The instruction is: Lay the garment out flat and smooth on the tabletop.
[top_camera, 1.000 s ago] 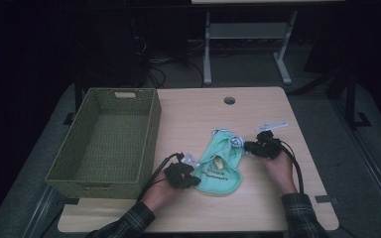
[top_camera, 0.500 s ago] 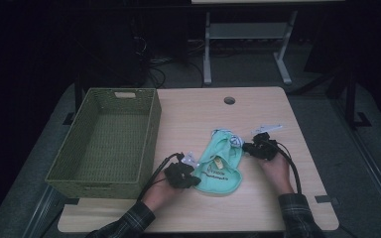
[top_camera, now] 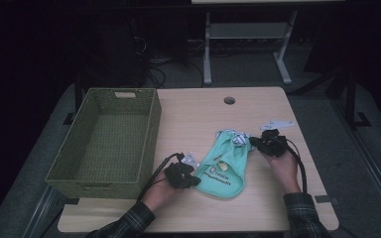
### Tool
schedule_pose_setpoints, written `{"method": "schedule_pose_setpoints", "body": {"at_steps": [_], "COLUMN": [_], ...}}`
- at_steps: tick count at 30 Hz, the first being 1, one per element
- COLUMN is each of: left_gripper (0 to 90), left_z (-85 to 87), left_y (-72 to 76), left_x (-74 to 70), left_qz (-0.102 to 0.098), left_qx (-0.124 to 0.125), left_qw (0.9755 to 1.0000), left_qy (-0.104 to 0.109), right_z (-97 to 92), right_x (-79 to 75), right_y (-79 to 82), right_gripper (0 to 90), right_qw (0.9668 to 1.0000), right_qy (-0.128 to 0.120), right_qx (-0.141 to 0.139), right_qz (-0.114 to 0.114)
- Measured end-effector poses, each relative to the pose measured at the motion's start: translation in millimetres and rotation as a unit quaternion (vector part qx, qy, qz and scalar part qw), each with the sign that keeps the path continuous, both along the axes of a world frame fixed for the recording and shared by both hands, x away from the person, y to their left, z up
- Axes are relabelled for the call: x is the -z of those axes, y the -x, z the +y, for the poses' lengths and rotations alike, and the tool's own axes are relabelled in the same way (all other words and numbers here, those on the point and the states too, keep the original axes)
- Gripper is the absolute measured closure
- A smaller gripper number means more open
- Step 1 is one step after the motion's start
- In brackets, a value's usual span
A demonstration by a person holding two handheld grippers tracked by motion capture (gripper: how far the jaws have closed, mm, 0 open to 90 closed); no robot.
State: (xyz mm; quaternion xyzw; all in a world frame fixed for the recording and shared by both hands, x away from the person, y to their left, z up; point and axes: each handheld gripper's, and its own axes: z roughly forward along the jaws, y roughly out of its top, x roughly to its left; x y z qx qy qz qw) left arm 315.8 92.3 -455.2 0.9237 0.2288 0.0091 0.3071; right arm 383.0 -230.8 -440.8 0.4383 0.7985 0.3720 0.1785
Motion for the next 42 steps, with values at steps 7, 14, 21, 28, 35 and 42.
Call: {"method": "schedule_pose_setpoints", "body": {"at_steps": [7,14,21,28,35,42], "left_gripper": [89.7,89.7,88.5,89.7,89.7,89.7], "left_z": [0.2,-0.2,-2.7,-4.8,-8.7,-21.2], "left_y": [-0.1,0.3,1.4,-2.0,-18.4,-38.2], "left_x": [0.1,0.4,-1.4,-20.0,-31.5,-29.1], "left_qz": [0.000,0.000,0.013,-0.009,-0.033,-0.039], "left_qx": [0.000,-0.002,0.003,0.001,-0.006,-0.017], "left_qw": [1.0000,1.0000,0.9997,0.9992,0.9986,0.9983], "left_qy": [0.000,0.003,0.018,0.040,0.040,0.041], "right_z": [-19.1,-26.3,-35.7,-28.6,-17.9,-8.9], "right_x": [13.2,24.4,8.8,-1.1,-0.7,1.4], "right_y": [-8.0,-11.6,1.0,20.2,39.5,60.8], "right_gripper": [88.9,83.5,83.9,89.7,89.7,89.7], "right_qw": [0.9997,0.9994,0.9991,0.9995,0.9994,0.9988], "right_qy": [0.015,0.003,-0.030,-0.027,-0.020,-0.020], "right_qx": [0.018,0.024,0.024,0.002,-0.018,-0.038], "right_qz": [0.010,0.025,0.016,0.015,0.021,0.025]}}
